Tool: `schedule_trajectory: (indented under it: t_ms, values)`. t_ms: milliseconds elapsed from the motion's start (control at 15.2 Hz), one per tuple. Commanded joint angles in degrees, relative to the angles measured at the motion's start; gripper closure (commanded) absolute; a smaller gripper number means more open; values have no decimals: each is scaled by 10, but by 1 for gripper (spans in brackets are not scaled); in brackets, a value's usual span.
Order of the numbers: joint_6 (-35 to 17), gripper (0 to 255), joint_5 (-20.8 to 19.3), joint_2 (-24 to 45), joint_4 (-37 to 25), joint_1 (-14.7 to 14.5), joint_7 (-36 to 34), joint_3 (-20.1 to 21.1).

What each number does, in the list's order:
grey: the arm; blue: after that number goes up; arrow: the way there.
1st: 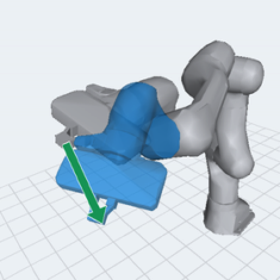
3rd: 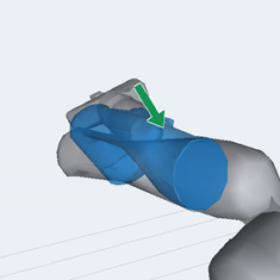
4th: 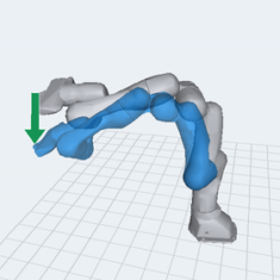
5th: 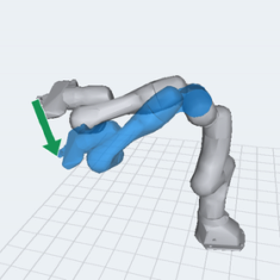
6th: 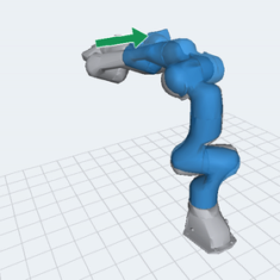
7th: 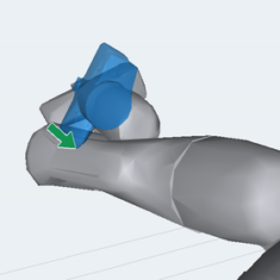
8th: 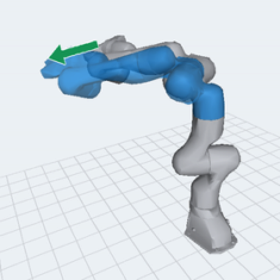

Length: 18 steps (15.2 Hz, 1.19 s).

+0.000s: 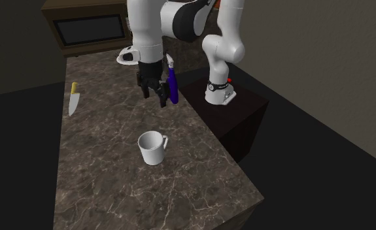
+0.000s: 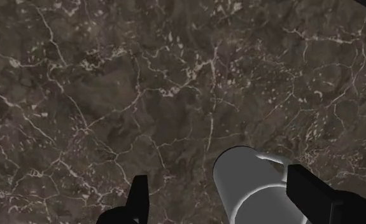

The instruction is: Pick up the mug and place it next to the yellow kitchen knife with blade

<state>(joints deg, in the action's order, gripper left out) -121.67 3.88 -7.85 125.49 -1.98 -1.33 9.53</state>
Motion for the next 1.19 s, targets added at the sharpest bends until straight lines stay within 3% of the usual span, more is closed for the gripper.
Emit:
schedule_trajectory:
  t_ms: [0,462,1122]
  values:
    - [-18,0,-3,43,-27,-2,-7,5]
    - [-60,0,-25,196,-143,-17,-32,15]
    - [-110,0,-33,236,-133,-23,-38,14]
